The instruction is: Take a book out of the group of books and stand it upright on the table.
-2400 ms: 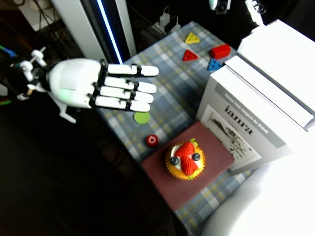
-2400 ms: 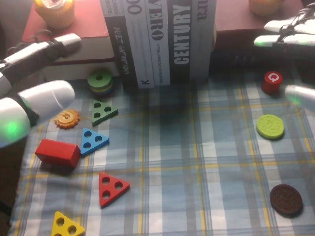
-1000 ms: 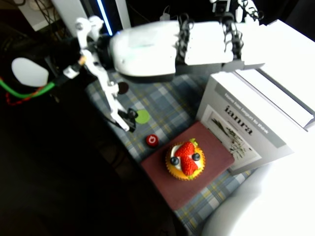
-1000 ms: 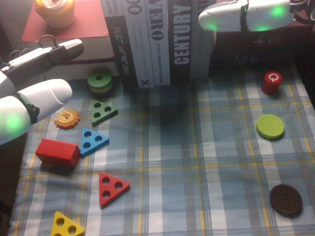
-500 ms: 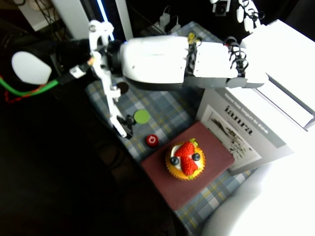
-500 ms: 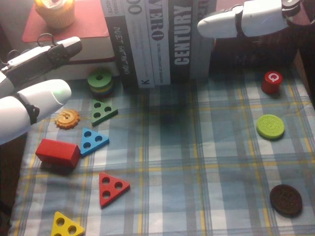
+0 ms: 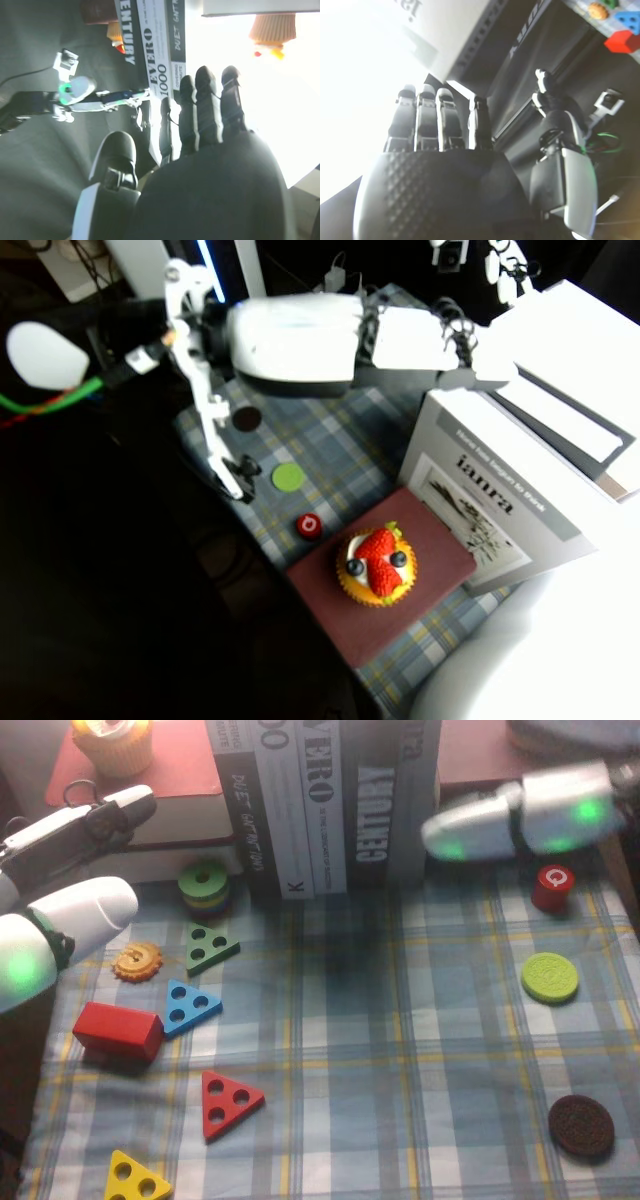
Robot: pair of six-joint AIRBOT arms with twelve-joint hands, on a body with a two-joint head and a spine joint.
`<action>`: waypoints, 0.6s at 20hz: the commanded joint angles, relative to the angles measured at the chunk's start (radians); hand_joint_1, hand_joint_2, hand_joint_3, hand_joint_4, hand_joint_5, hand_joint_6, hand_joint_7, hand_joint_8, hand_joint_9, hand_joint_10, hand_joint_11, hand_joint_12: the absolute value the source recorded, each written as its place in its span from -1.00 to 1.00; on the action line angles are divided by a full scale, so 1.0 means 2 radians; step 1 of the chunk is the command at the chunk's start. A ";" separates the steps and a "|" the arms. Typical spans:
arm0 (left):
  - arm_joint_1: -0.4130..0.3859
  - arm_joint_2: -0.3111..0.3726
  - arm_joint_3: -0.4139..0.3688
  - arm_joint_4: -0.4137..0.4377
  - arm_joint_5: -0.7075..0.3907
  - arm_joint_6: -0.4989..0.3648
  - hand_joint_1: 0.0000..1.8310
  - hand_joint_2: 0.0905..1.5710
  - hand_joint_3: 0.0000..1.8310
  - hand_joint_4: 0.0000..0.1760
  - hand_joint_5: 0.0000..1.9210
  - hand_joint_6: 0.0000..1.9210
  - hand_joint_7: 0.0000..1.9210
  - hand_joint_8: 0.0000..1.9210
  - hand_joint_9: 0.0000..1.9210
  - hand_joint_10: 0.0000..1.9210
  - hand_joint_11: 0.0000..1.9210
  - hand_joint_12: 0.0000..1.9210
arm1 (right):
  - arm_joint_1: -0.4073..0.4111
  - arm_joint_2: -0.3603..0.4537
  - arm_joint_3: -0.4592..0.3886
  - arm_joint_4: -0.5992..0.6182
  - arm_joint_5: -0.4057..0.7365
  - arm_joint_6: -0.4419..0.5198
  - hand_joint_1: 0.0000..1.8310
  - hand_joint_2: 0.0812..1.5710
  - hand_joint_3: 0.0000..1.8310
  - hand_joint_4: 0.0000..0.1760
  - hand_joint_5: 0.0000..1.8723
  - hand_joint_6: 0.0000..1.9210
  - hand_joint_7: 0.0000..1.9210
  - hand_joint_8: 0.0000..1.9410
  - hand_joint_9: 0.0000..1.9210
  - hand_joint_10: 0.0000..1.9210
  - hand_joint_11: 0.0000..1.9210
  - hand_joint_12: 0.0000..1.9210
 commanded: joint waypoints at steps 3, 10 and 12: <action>0.007 0.002 -0.003 0.001 -0.074 -0.010 -0.91 0.76 -1.00 1.00 -0.76 -1.00 -0.73 -1.00 -0.81 -1.00 -1.00 -1.00 | -0.024 0.018 -0.024 0.016 0.085 -0.001 -1.00 0.27 -1.00 1.00 -0.82 -0.99 -1.00 -1.00 -1.00 -1.00 -1.00 -1.00; 0.012 0.002 -0.004 -0.003 -0.078 -0.016 -0.88 0.77 -1.00 1.00 -0.76 -1.00 -0.71 -0.99 -0.79 -1.00 -0.99 -0.99 | -0.094 0.046 -0.075 0.015 0.150 -0.007 -1.00 0.42 -0.98 1.00 -0.78 -1.00 -1.00 -1.00 -1.00 -1.00 -1.00 -1.00; 0.012 0.002 -0.004 -0.004 -0.078 -0.017 -0.90 0.77 -1.00 1.00 -0.76 -1.00 -0.71 -1.00 -0.78 -0.99 -0.99 -1.00 | -0.118 0.054 -0.091 0.010 0.171 -0.007 -1.00 0.50 -0.98 1.00 -0.77 -0.99 -1.00 -1.00 -1.00 -1.00 -1.00 -1.00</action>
